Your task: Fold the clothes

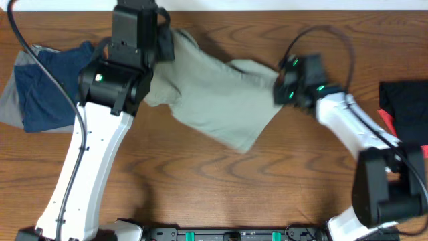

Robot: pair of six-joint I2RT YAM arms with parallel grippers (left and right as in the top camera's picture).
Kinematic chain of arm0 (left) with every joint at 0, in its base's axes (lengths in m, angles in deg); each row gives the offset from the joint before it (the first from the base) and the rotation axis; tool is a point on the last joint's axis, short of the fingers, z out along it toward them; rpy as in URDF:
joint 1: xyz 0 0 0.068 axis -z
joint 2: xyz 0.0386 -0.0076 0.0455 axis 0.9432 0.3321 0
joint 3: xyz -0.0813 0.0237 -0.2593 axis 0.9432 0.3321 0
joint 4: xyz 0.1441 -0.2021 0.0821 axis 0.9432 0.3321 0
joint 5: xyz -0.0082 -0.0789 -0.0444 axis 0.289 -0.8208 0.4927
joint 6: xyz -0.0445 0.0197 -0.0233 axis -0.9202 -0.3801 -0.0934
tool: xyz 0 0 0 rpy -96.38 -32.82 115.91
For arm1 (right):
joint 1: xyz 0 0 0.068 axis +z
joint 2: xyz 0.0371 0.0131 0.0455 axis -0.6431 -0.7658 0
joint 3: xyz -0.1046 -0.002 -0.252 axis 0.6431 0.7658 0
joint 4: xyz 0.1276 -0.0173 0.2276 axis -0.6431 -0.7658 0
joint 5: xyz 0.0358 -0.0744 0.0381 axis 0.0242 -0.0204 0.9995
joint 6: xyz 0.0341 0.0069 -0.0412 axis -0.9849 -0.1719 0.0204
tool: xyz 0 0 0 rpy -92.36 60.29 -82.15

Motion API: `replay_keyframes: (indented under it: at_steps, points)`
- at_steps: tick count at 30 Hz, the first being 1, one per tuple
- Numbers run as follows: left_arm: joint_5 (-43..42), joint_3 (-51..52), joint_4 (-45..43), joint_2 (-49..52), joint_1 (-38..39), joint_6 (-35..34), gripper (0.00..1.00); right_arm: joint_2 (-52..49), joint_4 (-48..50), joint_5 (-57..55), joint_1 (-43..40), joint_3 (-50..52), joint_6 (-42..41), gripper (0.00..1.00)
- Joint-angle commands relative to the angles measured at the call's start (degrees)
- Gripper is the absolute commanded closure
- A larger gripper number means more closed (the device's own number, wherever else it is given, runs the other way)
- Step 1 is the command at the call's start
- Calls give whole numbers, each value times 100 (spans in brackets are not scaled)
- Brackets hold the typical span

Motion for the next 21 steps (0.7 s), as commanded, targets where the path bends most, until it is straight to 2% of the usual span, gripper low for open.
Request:
replay_keyframes:
  at_steps: [1, 5, 7, 10, 15, 18, 21]
  points:
    - [103, -66, -903, 376, -35, 717, 94, 437, -72, -695, -468, -1097, 61, 99]
    - [116, -68, -2625, 789, -44, 1569, 94, 422, 116, -1010, -918, -2291, -15, 99]
    - [356, -83, -3397, 883, -68, 1707, 94, 420, 138, -1110, -1161, -2907, -15, 99]
    - [476, -254, -3742, 901, -127, 1838, 94, 420, -317, -1360, -1464, -3644, -11, 99]
    - [472, -393, -3226, 887, -223, 1829, 94, 420, -1580, -1759, -1888, -4070, 33, 99]
    - [474, -393, -2218, 881, -210, 1727, 94, 402, -2334, -1888, -2024, -3993, 33, 99]
    - [472, -393, -743, 852, -212, 1071, 94, 387, -3185, -1895, -2063, -3895, 33, 99]
